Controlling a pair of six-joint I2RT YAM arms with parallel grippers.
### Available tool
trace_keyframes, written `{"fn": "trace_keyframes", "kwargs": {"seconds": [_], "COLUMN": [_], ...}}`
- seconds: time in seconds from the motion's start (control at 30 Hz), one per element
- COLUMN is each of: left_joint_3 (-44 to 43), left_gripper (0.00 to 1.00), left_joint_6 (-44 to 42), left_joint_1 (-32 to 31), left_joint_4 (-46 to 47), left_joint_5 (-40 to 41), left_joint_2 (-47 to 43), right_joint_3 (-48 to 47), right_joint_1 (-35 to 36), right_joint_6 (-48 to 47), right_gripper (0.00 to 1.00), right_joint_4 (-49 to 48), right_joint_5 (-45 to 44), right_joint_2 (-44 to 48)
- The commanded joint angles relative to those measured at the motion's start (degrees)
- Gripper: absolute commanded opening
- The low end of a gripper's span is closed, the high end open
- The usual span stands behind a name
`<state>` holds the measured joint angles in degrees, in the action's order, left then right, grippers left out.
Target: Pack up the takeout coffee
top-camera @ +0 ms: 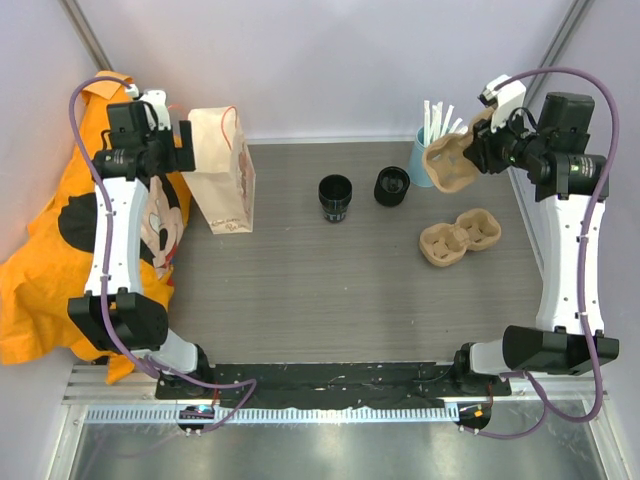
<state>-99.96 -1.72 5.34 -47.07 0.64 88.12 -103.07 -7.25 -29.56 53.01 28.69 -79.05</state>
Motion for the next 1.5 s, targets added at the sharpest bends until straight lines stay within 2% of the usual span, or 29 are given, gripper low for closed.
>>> {"fn": "trace_keyframes", "kwargs": {"seconds": [0.0,0.87,1.03,1.27,1.47], "left_joint_3": [0.3,5.0,5.7,4.8,4.3], "left_gripper": [0.91,0.76,0.68,0.51,0.50], "left_joint_6": [2.9,8.0,8.9,9.5,8.7], "left_joint_1": [0.6,4.2,4.4,4.3,4.3], "left_joint_4": [5.7,11.9,12.7,13.2,14.8], "left_joint_5": [-8.3,-15.4,-17.4,-18.3,-16.0], "left_joint_2": [-2.4,1.4,2.4,3.6,4.0], "right_joint_3": [-3.0,-7.9,-8.0,-8.4,-7.6], "right_joint_1": [-0.1,0.7,1.5,3.1,5.1], "right_joint_6": [1.0,2.5,2.5,2.4,2.4], "right_gripper": [0.32,0.32,0.32,0.32,0.32], "right_joint_4": [0.1,0.4,0.2,0.2,0.2], "right_joint_5": [1.7,4.0,3.9,3.1,2.4], "right_joint_2": [-0.1,-1.3,-1.4,-1.6,-1.7]}}
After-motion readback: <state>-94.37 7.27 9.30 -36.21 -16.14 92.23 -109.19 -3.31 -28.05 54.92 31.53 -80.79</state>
